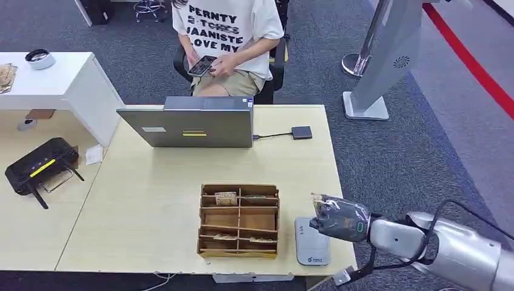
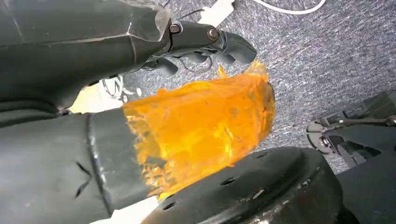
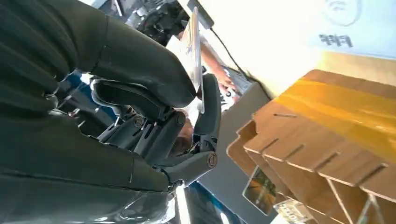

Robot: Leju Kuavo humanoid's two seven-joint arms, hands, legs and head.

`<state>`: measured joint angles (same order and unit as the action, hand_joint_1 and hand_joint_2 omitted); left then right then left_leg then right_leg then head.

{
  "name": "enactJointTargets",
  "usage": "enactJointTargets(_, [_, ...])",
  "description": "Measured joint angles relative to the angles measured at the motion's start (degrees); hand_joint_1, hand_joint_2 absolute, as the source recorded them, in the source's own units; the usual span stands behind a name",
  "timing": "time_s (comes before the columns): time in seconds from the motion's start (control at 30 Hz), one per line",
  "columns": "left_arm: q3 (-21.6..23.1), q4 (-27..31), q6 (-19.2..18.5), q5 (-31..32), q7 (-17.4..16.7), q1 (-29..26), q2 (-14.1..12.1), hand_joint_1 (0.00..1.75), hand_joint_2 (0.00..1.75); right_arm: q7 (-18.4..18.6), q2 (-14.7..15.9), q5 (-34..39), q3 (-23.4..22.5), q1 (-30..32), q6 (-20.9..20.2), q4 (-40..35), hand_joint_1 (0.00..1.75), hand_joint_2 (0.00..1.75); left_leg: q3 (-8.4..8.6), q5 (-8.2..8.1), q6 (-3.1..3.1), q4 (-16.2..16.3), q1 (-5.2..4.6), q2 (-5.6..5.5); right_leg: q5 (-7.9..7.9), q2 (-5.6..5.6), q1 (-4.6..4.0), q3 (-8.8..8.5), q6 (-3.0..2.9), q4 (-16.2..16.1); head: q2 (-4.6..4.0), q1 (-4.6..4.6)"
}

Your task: Pass the card to the sensor for recognition and then transmit it.

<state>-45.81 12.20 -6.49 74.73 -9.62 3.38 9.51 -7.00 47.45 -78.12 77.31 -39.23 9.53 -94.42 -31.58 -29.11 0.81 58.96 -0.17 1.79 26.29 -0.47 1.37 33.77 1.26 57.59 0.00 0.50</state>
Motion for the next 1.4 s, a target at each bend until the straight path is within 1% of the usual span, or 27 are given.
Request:
enactJointTargets(0.1, [-0.22,0.00,0.13,-0.17,0.00,-0.02,0.00,0.00,0.00,0.59,0.98,0.07,1.16,-1.39,-1.03,-1.12,1.75,1.75,-0.01,0.00,0.00,0.00,0.00,0.01,0.00,0.01,0.00,0.00,0.00,0.00,0.00,-0.02])
enactJointTargets(0.23, [-0.65,0.00,0.15,-0.26,0.00,-0.02,0.00,0.00,0.00,0.20,1.70,0.63,2.08,-2.99,-2.89,-2.21,1.75,1.75,-0.01,0.00,0.00,0.00,0.00,0.01,0.00,0.01,0.00,0.00,0.00,0.00,0.00,0.00])
enactJointTargets(0.47, [-1.09,0.00,0.22,-0.33,0.00,-0.02,0.00,0.00,0.00,-0.37,1.97,1.29,2.95,-4.60,-4.42,-2.91,1.75,1.75,0.01,0.00,0.00,0.00,0.00,0.01,-0.01,0.01,0.00,0.00,0.00,0.00,0.00,0.00])
enactJointTargets(0.9, [-1.49,0.00,0.33,-0.46,0.00,-0.01,0.00,0.00,0.00,-2.53,2.19,4.85,7.28,-6.81,-8.19,-3.19,1.75,1.75,-0.01,0.00,0.00,0.00,0.00,0.00,0.00,0.00,0.00,0.00,0.00,0.00,0.00,0.00])
enactJointTargets(1.1, [-1.51,0.00,0.31,-0.48,0.00,-0.02,0.00,0.00,0.00,-3.01,2.19,5.86,8.90,-7.74,-8.94,-3.19,1.75,1.75,0.00,0.00,0.00,0.00,0.00,0.01,-0.01,0.01,0.00,0.00,0.00,0.00,0.00,0.00])
enactJointTargets(1.4, [-1.55,0.00,0.15,-0.46,0.04,-0.02,0.00,0.00,0.00,-3.36,2.19,6.71,9.62,-8.58,-9.68,-3.19,1.75,1.75,-0.01,0.01,0.01,0.00,0.00,0.00,-0.01,0.00,0.00,0.00,0.00,0.00,0.00,0.00])
